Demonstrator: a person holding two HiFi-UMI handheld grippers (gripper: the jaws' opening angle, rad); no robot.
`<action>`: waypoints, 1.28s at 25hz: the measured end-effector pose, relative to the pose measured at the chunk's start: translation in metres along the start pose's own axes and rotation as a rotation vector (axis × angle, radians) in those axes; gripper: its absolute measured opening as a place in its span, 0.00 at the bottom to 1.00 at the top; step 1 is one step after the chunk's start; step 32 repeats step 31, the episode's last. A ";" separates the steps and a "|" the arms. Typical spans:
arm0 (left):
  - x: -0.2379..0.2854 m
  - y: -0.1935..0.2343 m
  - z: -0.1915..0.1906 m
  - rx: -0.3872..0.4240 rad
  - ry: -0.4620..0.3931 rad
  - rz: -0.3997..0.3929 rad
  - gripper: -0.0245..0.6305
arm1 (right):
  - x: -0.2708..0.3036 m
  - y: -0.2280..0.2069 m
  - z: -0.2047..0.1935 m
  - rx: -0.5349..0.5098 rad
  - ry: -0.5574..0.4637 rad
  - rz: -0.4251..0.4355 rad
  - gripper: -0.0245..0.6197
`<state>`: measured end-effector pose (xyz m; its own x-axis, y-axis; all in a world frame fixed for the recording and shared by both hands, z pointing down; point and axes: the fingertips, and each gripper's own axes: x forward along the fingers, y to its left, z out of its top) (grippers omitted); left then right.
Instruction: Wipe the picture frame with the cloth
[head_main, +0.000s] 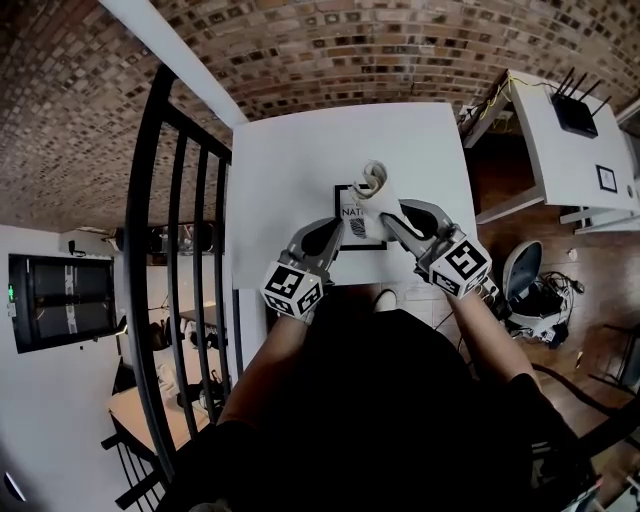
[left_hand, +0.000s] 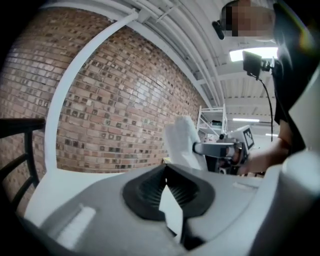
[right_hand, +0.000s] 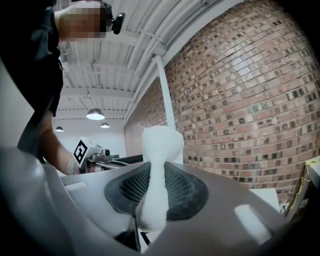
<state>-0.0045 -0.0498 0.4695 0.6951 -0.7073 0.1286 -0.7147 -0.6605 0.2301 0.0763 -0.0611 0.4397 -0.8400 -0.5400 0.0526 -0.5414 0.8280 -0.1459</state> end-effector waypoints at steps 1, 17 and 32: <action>-0.001 -0.004 0.004 0.013 -0.006 -0.011 0.04 | -0.002 0.003 0.004 -0.008 -0.015 0.007 0.17; -0.015 -0.019 0.014 0.069 -0.041 -0.040 0.04 | -0.013 0.030 0.010 -0.048 -0.085 0.053 0.17; -0.014 -0.028 0.010 0.061 -0.026 -0.049 0.04 | -0.011 0.034 0.009 -0.046 -0.076 0.065 0.17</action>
